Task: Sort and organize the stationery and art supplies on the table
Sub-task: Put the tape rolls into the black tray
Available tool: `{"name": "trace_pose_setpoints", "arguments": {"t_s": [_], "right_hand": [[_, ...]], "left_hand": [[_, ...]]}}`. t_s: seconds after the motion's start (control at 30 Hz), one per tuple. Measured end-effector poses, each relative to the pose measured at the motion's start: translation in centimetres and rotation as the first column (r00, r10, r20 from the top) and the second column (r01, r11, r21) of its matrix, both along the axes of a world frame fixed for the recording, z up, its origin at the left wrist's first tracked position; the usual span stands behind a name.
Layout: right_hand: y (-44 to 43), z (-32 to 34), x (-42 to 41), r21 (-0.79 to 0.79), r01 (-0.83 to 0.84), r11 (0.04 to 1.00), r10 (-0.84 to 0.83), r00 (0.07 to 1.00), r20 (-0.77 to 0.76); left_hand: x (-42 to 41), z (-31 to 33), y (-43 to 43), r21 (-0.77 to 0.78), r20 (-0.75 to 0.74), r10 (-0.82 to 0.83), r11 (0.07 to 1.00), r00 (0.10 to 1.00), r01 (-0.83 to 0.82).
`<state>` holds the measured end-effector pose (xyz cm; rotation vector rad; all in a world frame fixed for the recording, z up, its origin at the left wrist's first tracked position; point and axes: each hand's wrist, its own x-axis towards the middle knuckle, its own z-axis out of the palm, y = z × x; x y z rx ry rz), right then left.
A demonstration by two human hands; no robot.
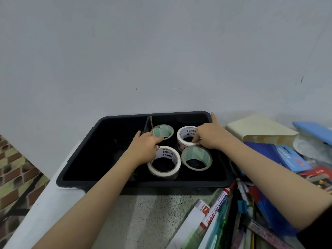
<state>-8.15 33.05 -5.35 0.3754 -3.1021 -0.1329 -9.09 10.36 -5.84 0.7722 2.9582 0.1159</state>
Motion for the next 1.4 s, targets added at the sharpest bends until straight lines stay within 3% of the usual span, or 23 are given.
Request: {"name": "trace_pose_setpoints", "arguments": {"t_s": [0.1,0.37,0.57,0.7,0.83,0.97,1.07,1.2,1.4], "right_hand": [[-0.1,-0.2,0.0,0.014,0.011,1.000,-0.010,0.999,-0.041],[0.2,0.6,0.8,-0.112,0.023,0.993,-0.017,0.998,0.060],[1.2,1.3,3.3,-0.383,0.064,0.921,-0.064,0.998,0.013],[2.5,1.3,6.8,-0.569,-0.027,0.822,-0.057,0.990,-0.130],[4.1,0.9,11.1,-0.639,-0.051,0.768,-0.109,0.972,-0.209],[6.4,0.1,15.9,-0.603,0.113,0.789,-0.273,0.945,-0.181],[7.8,-1.2,18.6,-0.500,0.317,0.806,-0.456,0.871,-0.182],[8.3,-2.9,20.9,-0.376,0.545,0.749,-0.626,0.769,-0.131],[8.1,-3.2,21.7,-0.538,0.571,0.619,-0.706,0.706,-0.063]], "left_hand": [[-0.1,-0.3,0.0,0.004,-0.011,0.008,1.000,1.000,-0.008],[-0.1,-0.3,0.2,0.009,-0.039,0.021,1.000,0.999,-0.021],[0.1,-0.2,0.0,0.001,-0.048,0.008,1.000,0.999,-0.008],[0.5,0.0,-0.1,0.152,-0.126,0.004,0.988,0.992,0.015],[2.2,0.9,0.4,0.313,-0.237,0.006,0.947,0.971,0.071],[5.4,1.2,1.8,0.380,-0.356,-0.125,0.886,0.926,0.266],[8.3,0.6,3.2,0.436,-0.372,-0.198,0.825,0.907,0.359],[12.0,-1.7,4.9,0.436,-0.409,-0.302,0.764,0.861,0.476],[14.6,-3.5,5.6,0.491,-0.306,-0.310,0.758,0.900,0.429]]}}
